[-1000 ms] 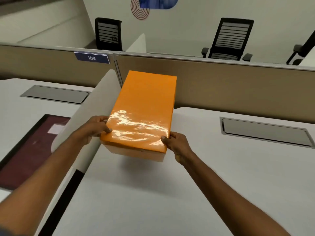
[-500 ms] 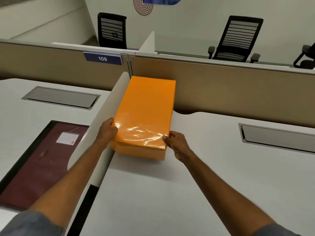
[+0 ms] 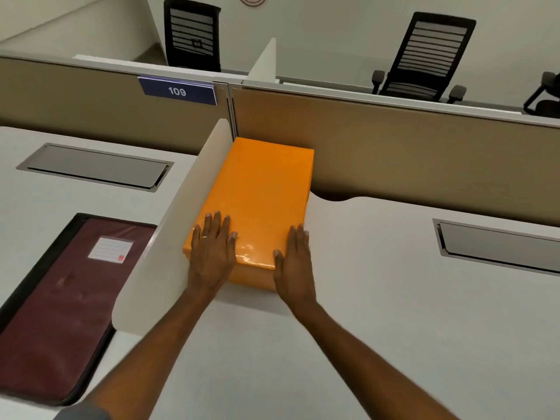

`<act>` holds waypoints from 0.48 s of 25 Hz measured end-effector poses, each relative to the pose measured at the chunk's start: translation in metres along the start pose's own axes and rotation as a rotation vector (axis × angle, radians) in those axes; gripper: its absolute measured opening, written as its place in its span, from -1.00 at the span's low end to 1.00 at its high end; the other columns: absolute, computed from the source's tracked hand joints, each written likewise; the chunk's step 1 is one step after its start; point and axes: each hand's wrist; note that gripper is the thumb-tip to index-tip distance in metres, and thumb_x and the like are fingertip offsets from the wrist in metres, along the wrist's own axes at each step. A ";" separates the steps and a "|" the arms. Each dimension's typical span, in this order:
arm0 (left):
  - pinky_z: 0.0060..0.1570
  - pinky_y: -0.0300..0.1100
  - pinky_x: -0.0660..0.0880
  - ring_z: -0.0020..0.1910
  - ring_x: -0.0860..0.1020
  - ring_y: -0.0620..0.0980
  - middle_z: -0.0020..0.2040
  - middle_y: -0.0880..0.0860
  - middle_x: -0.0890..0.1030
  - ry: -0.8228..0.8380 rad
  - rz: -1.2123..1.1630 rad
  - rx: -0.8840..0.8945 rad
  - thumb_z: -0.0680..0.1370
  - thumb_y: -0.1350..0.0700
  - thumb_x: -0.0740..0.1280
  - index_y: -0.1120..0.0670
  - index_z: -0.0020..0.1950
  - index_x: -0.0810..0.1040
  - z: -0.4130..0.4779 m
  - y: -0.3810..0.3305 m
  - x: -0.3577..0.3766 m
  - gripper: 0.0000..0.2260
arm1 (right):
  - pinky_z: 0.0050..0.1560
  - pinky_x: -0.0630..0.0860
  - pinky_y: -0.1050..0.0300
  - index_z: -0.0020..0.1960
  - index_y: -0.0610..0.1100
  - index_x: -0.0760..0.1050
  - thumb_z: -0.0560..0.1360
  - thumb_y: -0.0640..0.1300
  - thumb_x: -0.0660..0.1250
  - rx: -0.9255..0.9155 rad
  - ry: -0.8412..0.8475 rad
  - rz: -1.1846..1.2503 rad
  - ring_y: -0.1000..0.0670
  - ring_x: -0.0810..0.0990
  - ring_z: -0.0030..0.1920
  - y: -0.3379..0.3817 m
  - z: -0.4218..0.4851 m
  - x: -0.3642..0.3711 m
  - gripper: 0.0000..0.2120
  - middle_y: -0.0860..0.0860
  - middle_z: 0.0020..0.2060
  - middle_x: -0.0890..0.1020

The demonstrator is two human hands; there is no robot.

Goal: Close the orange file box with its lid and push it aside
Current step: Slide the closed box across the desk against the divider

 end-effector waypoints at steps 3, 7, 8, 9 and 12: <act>0.56 0.26 -0.01 0.65 0.09 0.10 0.64 0.12 0.20 -0.015 0.103 0.051 0.71 -0.04 0.00 0.12 0.62 0.20 0.001 0.003 0.006 -0.50 | 0.65 -0.09 -0.17 0.67 -0.19 0.00 0.72 0.10 -0.01 -0.249 -0.003 -0.356 -0.14 -0.11 0.67 0.003 -0.006 0.022 -0.38 -0.13 0.67 -0.03; 0.59 0.20 0.04 0.66 0.08 0.03 0.64 0.05 0.19 0.032 0.129 0.262 0.70 -0.09 -0.03 0.09 0.63 0.19 0.007 0.021 0.009 -0.48 | 0.62 0.08 -0.24 0.65 -0.22 0.11 0.71 0.16 -0.06 -0.273 0.008 -0.488 -0.15 0.03 0.67 -0.003 0.003 0.034 -0.35 -0.16 0.65 0.12; 0.59 0.18 0.06 0.66 0.07 0.02 0.65 0.04 0.19 0.044 0.140 0.291 0.70 -0.09 -0.03 0.08 0.63 0.18 0.010 0.025 0.010 -0.48 | 0.62 0.08 -0.24 0.64 -0.23 0.12 0.71 0.18 -0.07 -0.278 0.010 -0.509 -0.15 0.04 0.67 -0.006 0.007 0.035 -0.35 -0.16 0.65 0.13; 0.59 0.18 0.07 0.66 0.07 0.01 0.65 0.03 0.18 0.056 0.141 0.293 0.70 -0.10 -0.02 0.08 0.64 0.17 0.014 0.026 0.011 -0.48 | 0.62 0.08 -0.23 0.65 -0.23 0.12 0.71 0.18 -0.07 -0.287 0.012 -0.527 -0.15 0.04 0.67 -0.008 0.011 0.035 -0.34 -0.17 0.65 0.13; 0.59 0.19 0.07 0.66 0.07 0.02 0.64 0.03 0.19 0.057 0.128 0.264 0.70 -0.09 -0.01 0.07 0.63 0.17 0.021 0.022 0.013 -0.48 | 0.62 0.06 -0.22 0.65 -0.22 0.08 0.70 0.21 -0.12 -0.303 0.044 -0.562 -0.15 0.01 0.67 -0.012 0.020 0.034 -0.31 -0.16 0.66 0.10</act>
Point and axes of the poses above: each hand's wrist, its own z-axis towards the middle knuckle, its own x-axis out of the palm, y = z × x
